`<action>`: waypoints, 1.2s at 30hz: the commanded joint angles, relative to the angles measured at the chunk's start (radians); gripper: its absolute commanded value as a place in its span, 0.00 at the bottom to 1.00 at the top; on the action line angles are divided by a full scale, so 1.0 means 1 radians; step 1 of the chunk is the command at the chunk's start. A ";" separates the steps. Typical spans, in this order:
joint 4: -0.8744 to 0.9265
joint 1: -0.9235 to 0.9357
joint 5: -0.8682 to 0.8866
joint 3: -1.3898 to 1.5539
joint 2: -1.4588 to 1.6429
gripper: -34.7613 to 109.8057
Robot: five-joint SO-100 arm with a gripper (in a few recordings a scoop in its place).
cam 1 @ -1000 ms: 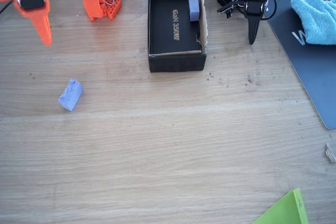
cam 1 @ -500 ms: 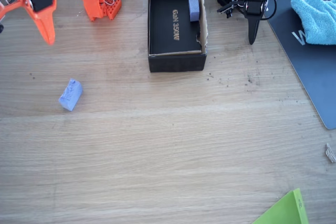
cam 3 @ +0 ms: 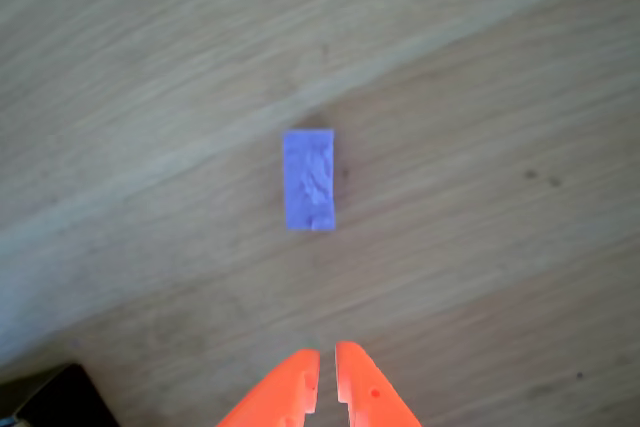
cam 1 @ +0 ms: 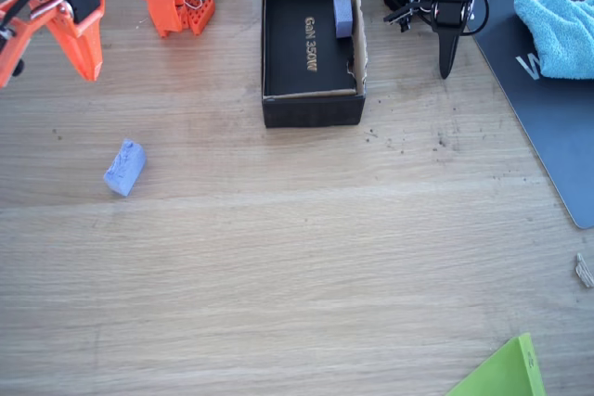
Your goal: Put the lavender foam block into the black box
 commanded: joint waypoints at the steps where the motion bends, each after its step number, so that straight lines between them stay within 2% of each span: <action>1: 0.008 0.023 -0.009 0.015 0.051 0.27; 8: -0.038 0.023 -0.133 0.015 0.051 0.38; 36: -0.014 0.025 -0.156 0.018 0.020 0.44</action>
